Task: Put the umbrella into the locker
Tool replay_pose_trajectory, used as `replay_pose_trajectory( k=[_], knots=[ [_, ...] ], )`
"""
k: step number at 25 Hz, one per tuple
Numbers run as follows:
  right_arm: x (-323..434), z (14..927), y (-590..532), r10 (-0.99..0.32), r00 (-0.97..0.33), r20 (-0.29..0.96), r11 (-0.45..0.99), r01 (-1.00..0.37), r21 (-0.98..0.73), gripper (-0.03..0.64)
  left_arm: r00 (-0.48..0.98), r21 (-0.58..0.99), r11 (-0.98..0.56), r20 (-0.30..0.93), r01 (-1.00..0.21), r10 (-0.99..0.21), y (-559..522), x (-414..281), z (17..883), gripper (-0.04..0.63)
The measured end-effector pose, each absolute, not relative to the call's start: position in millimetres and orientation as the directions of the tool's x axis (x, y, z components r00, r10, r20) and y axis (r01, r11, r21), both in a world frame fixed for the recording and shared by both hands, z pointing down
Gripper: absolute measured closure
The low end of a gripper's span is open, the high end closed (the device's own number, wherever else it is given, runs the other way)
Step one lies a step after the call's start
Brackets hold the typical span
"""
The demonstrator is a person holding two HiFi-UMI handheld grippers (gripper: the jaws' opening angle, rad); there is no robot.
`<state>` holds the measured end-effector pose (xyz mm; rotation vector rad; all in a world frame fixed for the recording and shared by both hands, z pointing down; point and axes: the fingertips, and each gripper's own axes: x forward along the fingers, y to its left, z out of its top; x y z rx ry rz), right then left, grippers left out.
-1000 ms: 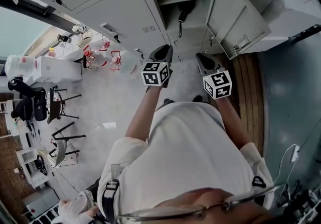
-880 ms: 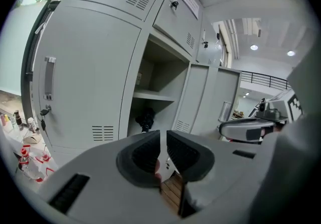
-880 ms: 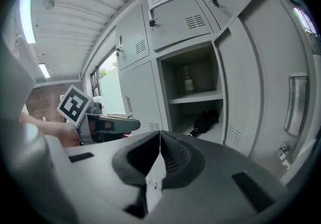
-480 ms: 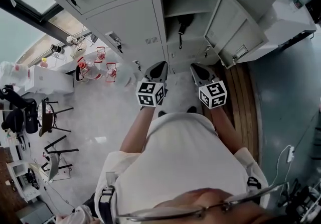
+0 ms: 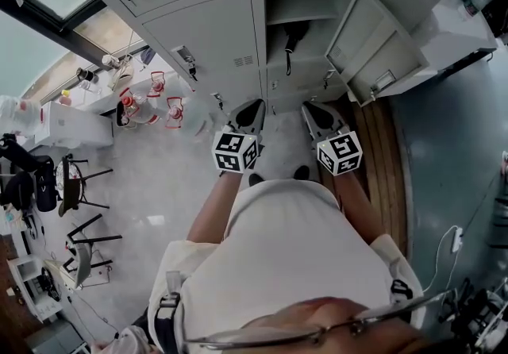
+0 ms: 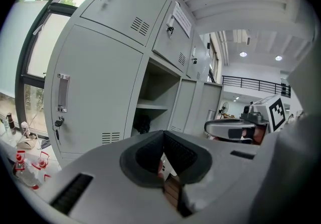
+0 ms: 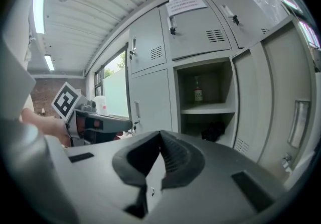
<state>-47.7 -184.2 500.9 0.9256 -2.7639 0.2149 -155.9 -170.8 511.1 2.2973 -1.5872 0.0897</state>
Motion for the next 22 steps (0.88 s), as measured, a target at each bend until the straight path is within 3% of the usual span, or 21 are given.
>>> replay_pose_trajectory(
  k=[22],
  knots=[
    [-28.4, 500.2, -196.0, -0.610, -0.749, 0.259, 0.762, -0.644, -0.071, 0.611, 0.382, 0.254, -0.325, 0.226, -0.911, -0.896, -178.0, -143.4, 508.8, 0.591]
  ],
)
